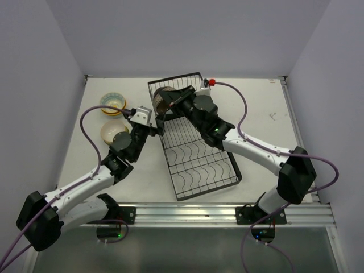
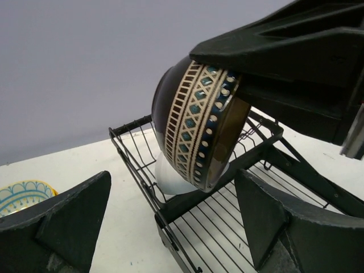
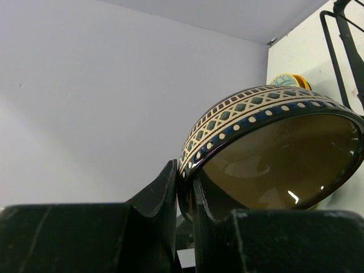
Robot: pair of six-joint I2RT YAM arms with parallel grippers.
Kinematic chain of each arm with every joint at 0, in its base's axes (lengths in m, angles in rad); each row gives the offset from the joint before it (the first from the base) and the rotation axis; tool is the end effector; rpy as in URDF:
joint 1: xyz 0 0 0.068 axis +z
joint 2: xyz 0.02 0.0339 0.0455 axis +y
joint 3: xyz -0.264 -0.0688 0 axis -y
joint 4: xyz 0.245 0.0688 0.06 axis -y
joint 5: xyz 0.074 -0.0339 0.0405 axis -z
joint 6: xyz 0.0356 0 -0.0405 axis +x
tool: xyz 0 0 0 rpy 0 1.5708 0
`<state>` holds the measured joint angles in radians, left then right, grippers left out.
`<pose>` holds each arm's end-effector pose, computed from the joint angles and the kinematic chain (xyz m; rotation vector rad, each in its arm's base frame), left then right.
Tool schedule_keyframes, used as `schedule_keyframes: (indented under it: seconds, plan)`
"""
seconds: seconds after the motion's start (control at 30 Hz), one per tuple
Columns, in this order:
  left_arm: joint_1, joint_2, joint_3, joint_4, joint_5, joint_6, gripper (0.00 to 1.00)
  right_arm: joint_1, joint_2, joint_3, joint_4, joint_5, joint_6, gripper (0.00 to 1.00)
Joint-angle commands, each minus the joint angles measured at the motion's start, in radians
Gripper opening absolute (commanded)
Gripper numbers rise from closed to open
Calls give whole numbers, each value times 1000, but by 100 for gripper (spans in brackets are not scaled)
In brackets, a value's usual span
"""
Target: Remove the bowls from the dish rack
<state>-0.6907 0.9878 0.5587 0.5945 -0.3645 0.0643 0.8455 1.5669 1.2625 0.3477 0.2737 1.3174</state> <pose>0.1840 -0.1356 0.3042 0.2310 1.4025 -0.2618 0.2585 0.2771 0.3660 0.6417 1.6123 1.4720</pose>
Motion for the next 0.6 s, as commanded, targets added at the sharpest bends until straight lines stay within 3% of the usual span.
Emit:
schedule_keyframes:
  seconds: [0.0,0.33,0.57]
  plan:
    - [-9,15,49,126,-86,5,92,12,-99,-5,76,59,28,0]
    - [-9,48,37,168,-126,25,70,20,-146,-91,111,39,75,0]
    - [-9,80,44,194,-137,48,44,33,-134,-71,82,30,95,0]
